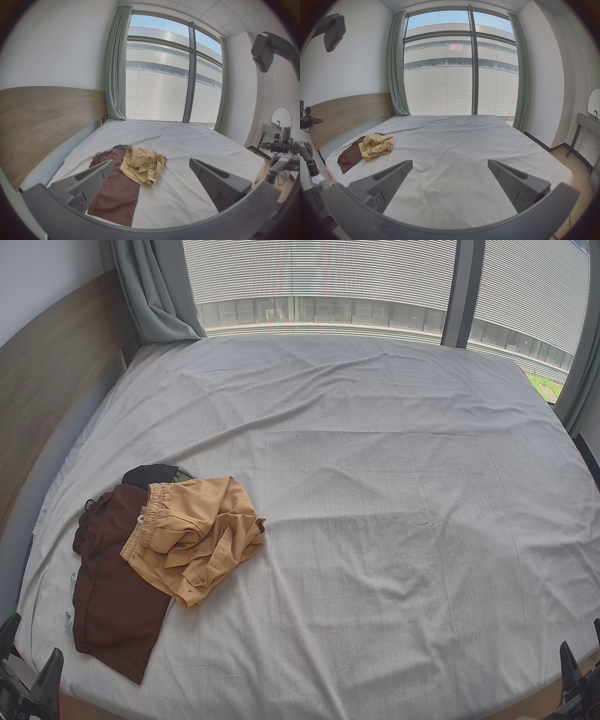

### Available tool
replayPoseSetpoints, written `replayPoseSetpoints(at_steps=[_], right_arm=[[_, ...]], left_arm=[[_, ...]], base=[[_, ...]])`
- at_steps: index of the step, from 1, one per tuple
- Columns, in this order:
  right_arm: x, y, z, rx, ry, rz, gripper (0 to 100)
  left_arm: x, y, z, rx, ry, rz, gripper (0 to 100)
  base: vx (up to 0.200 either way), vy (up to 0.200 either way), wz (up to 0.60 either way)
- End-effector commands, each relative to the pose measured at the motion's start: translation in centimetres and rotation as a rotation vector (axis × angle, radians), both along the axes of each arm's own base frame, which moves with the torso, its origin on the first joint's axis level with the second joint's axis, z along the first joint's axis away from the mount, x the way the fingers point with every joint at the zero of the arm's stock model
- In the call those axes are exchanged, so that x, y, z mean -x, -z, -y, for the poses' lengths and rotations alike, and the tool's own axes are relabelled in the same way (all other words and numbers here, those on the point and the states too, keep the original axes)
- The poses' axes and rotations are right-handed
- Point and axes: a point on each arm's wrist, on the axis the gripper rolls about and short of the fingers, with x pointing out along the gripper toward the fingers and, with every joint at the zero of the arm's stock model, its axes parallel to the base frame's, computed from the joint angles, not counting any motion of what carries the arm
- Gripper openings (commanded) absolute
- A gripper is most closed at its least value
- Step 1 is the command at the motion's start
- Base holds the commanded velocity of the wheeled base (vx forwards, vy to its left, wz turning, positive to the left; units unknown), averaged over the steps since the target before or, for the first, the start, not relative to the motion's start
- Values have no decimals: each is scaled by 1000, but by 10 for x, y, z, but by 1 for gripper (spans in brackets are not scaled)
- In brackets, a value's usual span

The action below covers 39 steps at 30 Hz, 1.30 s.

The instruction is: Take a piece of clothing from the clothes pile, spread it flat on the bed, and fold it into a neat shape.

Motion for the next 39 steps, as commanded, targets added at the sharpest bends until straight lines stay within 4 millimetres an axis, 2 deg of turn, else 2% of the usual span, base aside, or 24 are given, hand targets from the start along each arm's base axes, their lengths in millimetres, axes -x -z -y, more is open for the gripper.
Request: replayPoseSetpoints(at_steps=[1,10,14,20,33,39], right_arm=[[0,5,0,0,-1,-1,100],[0,5,0,2,-2,-1,100],[0,5,0,2,-2,-1,100],[0,5,0,2,-4,-1,100],[0,5,0,3,-4,-1,100],[0,5,0,3,-6,-1,100]], left_arm=[[-14,-12,1,15,43,-58,100],[-18,-24,2,20,105,-41,100],[-31,-29,4,107,124,-114,100],[-48,-35,6,150,135,-158,100],[-89,-47,9,161,132,-208,100],[-94,-48,10,164,168,-205,100]], base=[[0,0,0],[0,0,0],[0,0,0],[0,0,0],[0,0,0],[0,0,0]])
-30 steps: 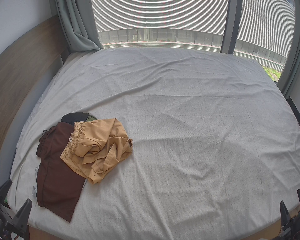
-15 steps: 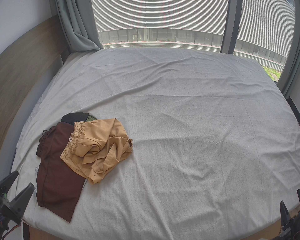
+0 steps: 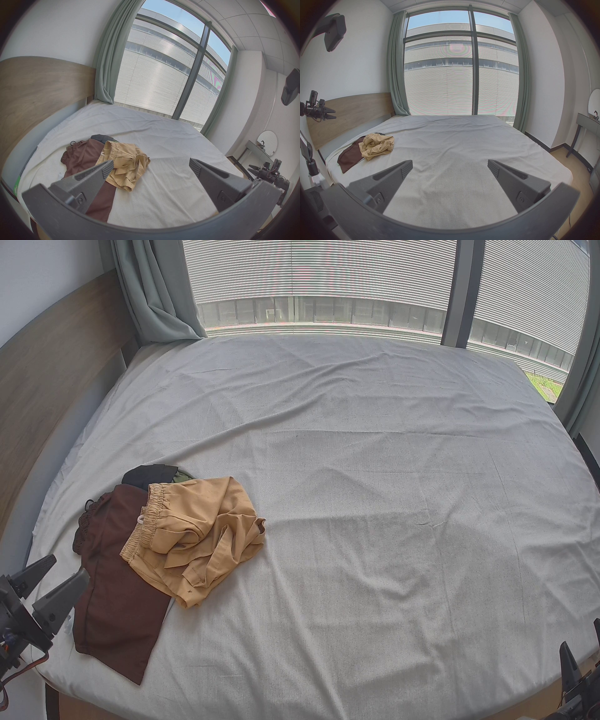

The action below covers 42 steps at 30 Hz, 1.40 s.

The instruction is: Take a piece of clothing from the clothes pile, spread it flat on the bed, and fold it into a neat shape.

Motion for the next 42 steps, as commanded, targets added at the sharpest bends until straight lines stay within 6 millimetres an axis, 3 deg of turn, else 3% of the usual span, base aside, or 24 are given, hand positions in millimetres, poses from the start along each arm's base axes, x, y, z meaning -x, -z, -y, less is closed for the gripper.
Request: replayPoseSetpoints(at_steps=[1,9,23,42], right_arm=[[0,5,0,0,-2,-1,100],[0,5,0,0,-2,-1,100],[0,5,0,0,-2,-1,100],[0,5,0,0,-2,0,100]], left_arm=[[-9,2,1,0,14,-40,100],[-22,1,0,2,32,-81,100],[-96,13,-25,55,132,-129,100],[-154,39,-40,77,154,-170,100]], base=[[0,0,0],[0,0,0],[0,0,0],[0,0,0]])
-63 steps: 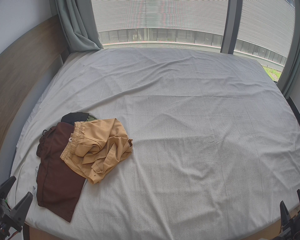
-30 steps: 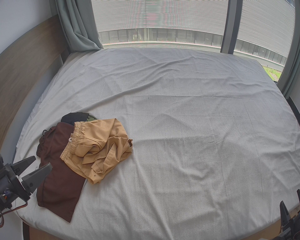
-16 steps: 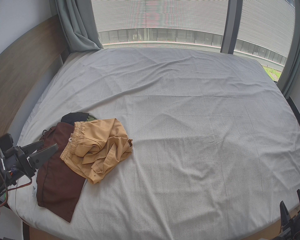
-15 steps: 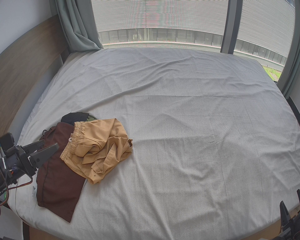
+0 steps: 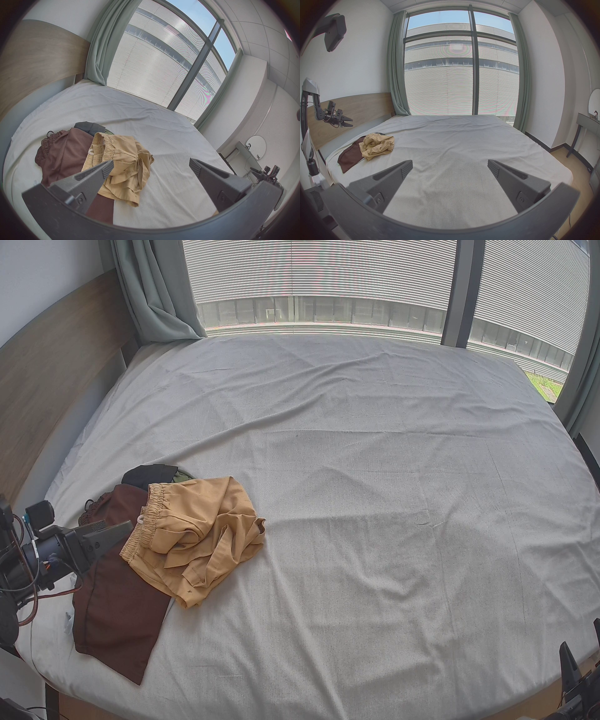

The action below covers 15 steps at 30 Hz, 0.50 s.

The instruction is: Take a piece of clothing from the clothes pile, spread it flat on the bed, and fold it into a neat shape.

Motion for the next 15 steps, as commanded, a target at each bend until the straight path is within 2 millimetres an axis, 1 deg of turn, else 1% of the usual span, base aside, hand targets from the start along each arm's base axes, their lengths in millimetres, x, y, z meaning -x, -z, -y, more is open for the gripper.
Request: replayPoseSetpoints(at_steps=[1,4,5,8,10,11,15], right_arm=[[0,5,0,1,0,-1,100],[0,5,0,1,0,0,100],[0,5,0,1,0,0,100],[0,5,0,1,0,-1,100],[0,5,0,1,0,-1,100],[0,5,0,1,0,-1,100],[0,5,0,1,0,-1,100]], left_arm=[[-21,12,-4,7,2,-33,100],[-30,15,-6,6,2,-29,100],[-30,15,-6,6,2,-29,100],[-41,22,-8,4,1,-33,100],[-43,22,-8,3,2,-29,100],[-48,24,-9,1,2,-17,100],[-57,29,-11,0,1,-6,100]], base=[[0,0,0],[0,0,0],[0,0,0],[0,0,0],[0,0,0],[0,0,0],[0,0,0]])
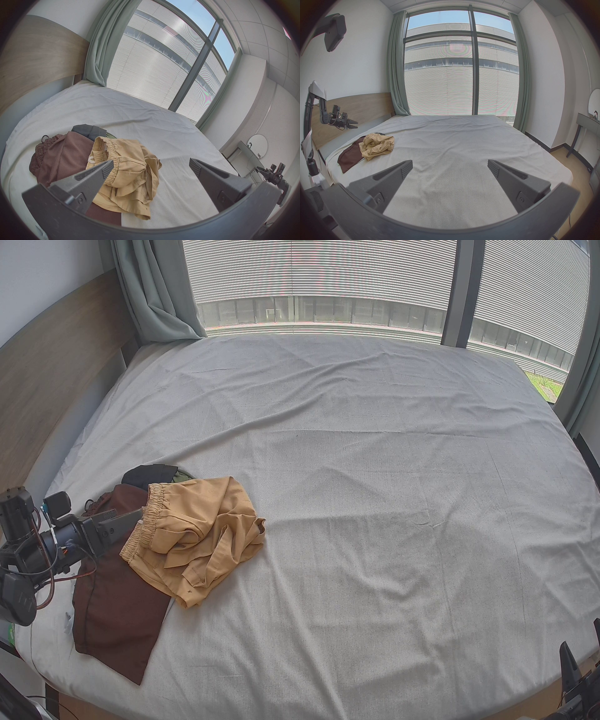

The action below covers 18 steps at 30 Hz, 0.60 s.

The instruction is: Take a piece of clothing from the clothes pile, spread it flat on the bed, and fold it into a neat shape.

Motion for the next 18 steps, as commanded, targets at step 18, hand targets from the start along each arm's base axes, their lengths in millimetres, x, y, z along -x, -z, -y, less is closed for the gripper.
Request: replayPoseSetpoints(at_steps=[18], right_arm=[[0,5,0,0,-1,-2,100]], left_arm=[[-47,32,-9,9,-1,-46,100]], base=[[0,0,0]])
